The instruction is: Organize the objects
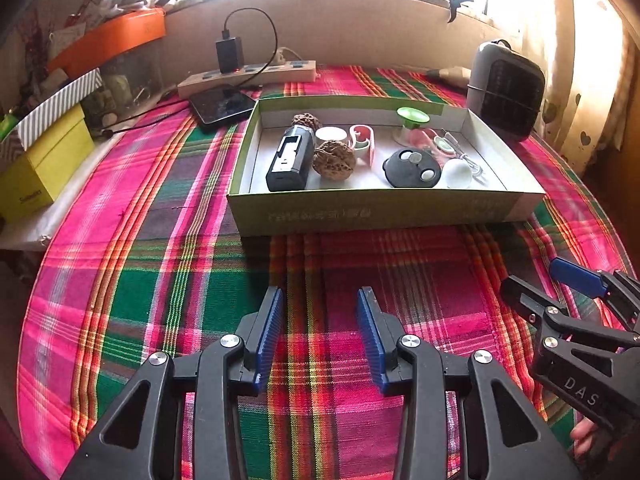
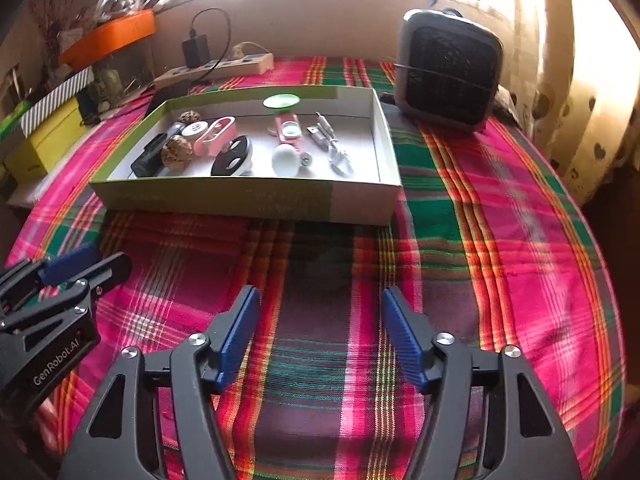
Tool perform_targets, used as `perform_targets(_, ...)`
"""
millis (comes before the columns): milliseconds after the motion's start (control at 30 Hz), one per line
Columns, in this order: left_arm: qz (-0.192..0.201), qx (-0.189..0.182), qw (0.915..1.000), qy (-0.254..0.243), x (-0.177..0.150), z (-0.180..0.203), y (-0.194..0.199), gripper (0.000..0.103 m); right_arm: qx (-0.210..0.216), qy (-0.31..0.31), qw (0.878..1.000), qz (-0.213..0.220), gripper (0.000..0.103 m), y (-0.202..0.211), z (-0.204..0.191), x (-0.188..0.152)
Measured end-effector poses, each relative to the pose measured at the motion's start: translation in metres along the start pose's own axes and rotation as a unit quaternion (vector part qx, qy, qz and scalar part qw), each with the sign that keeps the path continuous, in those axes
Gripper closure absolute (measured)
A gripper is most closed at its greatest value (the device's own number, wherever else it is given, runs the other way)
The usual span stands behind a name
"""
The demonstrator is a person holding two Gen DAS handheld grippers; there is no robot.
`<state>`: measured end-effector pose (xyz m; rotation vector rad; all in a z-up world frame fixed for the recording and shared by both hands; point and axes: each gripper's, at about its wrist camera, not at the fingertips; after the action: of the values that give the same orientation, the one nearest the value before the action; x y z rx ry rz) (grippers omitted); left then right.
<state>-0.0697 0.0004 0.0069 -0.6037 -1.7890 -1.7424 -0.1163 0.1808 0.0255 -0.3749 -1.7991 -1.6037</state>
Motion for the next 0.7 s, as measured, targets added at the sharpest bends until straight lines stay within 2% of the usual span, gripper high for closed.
perform_targets(700,0.0,0.006,1.0,0.001,0.0001,0.0018,-0.0001,0.065,-0.003,0.005,1.0,-0.001,0.038,0.0,-0.0018,-0.0005)
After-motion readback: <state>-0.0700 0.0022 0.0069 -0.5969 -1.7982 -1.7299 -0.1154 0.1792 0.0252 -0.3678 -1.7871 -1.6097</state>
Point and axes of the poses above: each gripper's, at about its wrist camera, not at the fingertips, and y roughly against the way its jaws point, z to its right, x to its top, and after that the axes turned 3 degrees about z, right-handed
